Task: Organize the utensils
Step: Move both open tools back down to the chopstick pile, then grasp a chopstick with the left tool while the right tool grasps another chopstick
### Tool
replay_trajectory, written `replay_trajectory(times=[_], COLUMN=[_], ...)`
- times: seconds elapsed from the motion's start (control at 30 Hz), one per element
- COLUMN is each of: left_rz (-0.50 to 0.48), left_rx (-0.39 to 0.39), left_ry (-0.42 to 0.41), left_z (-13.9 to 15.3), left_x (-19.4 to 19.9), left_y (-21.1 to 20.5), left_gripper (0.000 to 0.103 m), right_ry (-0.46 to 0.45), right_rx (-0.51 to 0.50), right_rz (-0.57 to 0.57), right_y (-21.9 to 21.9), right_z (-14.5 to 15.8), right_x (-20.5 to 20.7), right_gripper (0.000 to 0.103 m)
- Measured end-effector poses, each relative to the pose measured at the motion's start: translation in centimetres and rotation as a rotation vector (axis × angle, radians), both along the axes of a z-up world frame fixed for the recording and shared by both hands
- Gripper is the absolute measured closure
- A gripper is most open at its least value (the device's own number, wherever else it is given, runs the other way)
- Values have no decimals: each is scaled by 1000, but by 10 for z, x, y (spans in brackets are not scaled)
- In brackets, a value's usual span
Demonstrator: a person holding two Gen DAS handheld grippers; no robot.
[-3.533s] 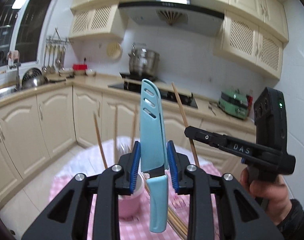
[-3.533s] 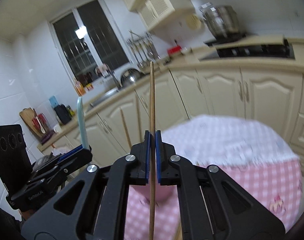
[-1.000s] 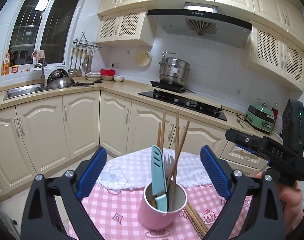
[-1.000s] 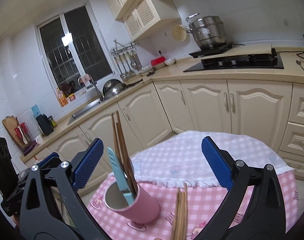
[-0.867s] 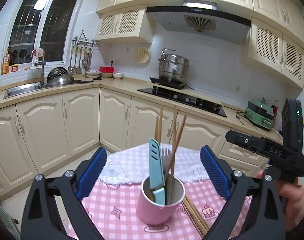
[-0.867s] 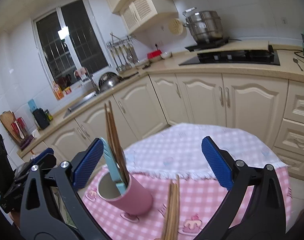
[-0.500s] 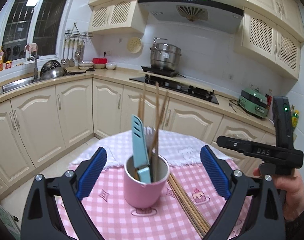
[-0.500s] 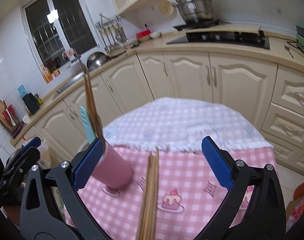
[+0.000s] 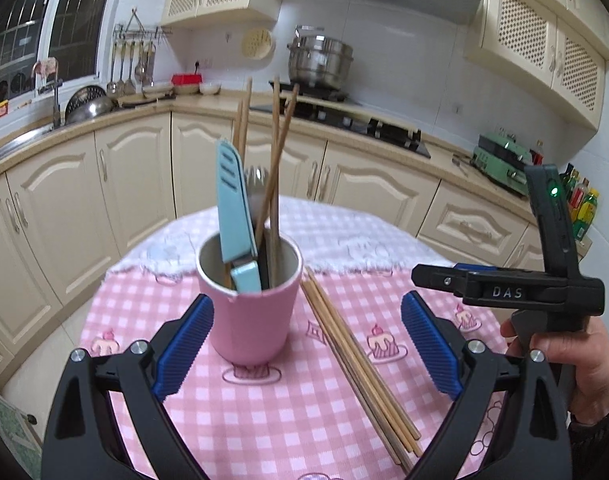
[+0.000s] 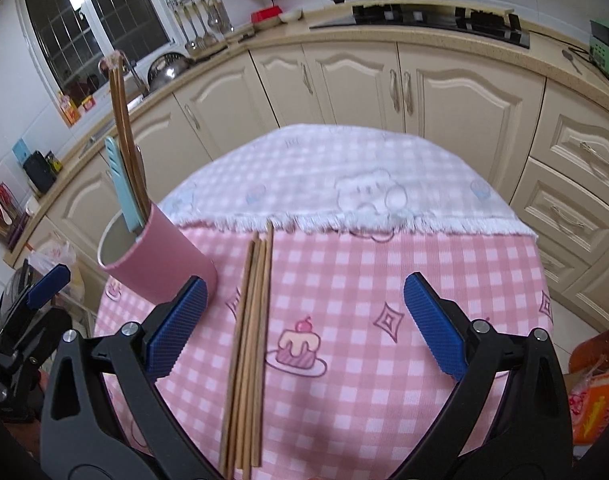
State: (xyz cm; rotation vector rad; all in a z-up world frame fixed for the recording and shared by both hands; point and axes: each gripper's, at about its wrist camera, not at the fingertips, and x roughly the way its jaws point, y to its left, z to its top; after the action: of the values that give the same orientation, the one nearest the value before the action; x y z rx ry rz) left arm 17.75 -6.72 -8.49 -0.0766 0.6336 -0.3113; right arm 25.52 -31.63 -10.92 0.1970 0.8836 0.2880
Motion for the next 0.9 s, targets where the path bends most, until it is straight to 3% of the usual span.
replay_trajectory(times=[0.37,0.57,0.9], left_rz=[-9,-9,0], left_rx=[81,172,201], left_ry=[159,248,328], left_z=[-50,-81,-106], left_x=[16,26,36], left_y=[-25,-41,-52], left_gripper=[10,10,10], right_ry=[77,115,141], right_rx=[-22,-36,-76], right_rz=[-3,-7,26], right_y=[-9,-11,-1], right_z=[-25,-36,-46], right_x=[3,5,8], right_gripper=[6,6,6])
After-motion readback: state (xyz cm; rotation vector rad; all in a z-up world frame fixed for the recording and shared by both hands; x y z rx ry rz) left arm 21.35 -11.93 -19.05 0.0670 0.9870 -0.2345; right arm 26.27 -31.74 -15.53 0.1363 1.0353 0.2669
